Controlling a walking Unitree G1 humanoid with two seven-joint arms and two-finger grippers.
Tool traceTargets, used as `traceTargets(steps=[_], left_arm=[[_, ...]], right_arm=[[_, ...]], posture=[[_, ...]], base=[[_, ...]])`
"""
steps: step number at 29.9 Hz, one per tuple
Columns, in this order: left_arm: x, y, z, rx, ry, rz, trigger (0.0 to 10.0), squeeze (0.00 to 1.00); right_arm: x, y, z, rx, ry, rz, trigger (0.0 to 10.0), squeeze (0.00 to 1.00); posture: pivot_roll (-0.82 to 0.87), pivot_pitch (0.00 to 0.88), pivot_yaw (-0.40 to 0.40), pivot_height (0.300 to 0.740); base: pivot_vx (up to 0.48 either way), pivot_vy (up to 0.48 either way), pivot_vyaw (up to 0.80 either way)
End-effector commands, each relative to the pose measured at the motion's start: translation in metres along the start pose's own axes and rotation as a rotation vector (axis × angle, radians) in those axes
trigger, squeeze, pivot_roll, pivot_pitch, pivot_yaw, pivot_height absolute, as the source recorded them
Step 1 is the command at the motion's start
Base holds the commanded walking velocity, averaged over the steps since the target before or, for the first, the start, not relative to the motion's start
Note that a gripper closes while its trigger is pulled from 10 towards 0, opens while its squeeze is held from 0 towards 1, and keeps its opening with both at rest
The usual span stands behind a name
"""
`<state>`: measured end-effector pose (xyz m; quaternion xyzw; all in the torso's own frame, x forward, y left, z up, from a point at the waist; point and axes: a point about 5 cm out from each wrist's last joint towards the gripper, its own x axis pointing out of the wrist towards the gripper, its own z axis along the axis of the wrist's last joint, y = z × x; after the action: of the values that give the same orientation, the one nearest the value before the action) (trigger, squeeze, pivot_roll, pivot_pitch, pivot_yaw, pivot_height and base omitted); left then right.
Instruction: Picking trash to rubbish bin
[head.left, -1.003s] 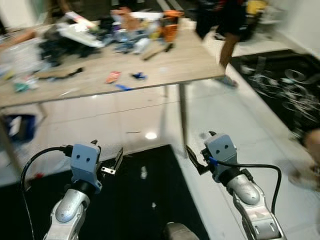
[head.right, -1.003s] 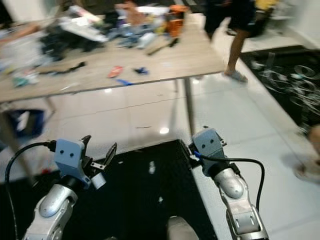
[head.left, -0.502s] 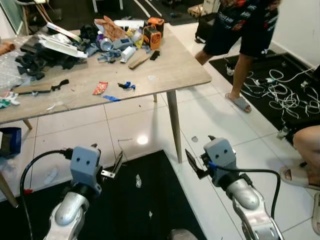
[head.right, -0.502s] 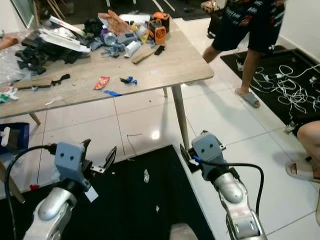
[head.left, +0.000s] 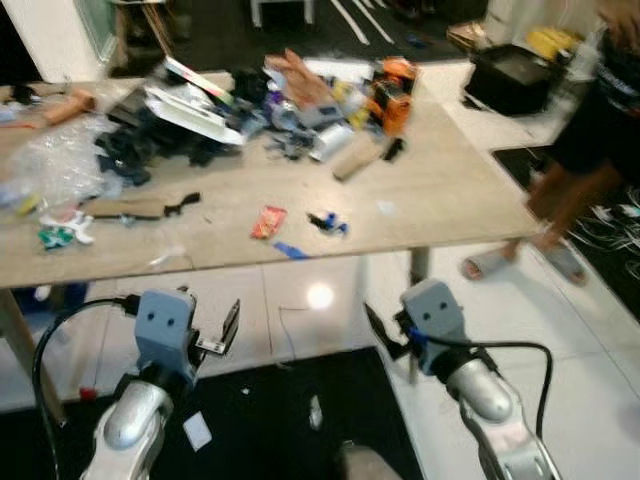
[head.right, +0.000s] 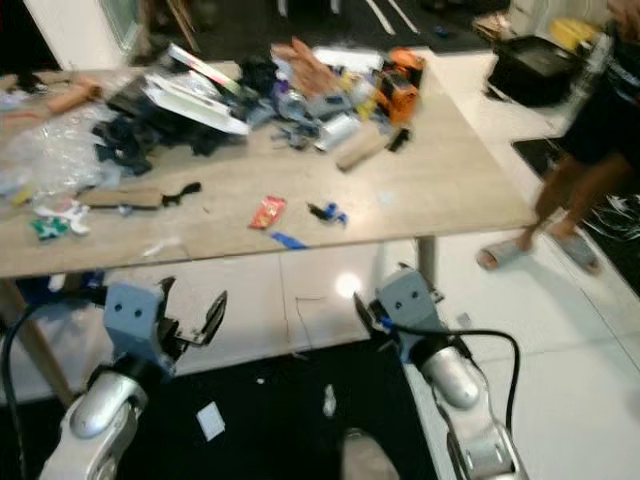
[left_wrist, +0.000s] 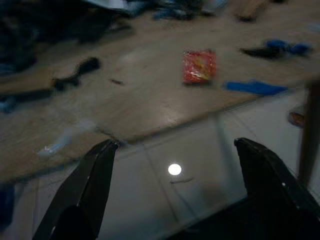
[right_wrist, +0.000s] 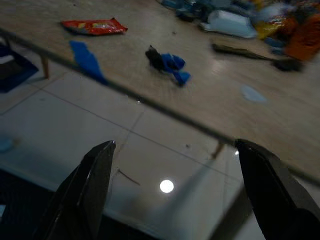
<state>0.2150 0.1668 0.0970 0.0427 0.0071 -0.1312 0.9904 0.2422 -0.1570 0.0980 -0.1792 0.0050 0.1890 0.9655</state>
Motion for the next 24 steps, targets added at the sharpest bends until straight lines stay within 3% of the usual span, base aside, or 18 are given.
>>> traceTargets(steps=[1,9,21,24], left_arm=[[-0.0035,0.0030,-0.0012,0.008,0.013,0.009,10.0,0.00],[-0.0036,0.0032,-0.0012,0.005,0.013,0.009,10.0,0.00],[-0.0013,0.0020,-0.0003,-0.003,0.003,0.001,10.0,0.00],[-0.0016,0.0020,0.0008,-0.010,-0.008,0.001,10.0,0.00]], right_arm=[[0.0013,0.0023,0.0035,0.001,-0.011,0.017,10.0,0.00],[0.0012,0.0020,0.0034,0.008,-0.013,0.013,10.0,0.00],[0.0016,-0.0022,0.0041,0.006,-0.022,-0.009,10.0,0.00],[0.0016,-0.0044,0.0043,0.019,-0.022,-0.026,10.0,0.00]], posture=[[-0.15,0.048,0.039,0.740],[-0.15,0.049,0.039,0.740],[-0.15,0.043,0.035,0.740],[-0.15,0.041,0.034,0.740]], base=[[0.480,0.000,0.78],[0.480,0.000,0.77],[0.473,0.000,0.00],[0.000,0.000,0.00]])
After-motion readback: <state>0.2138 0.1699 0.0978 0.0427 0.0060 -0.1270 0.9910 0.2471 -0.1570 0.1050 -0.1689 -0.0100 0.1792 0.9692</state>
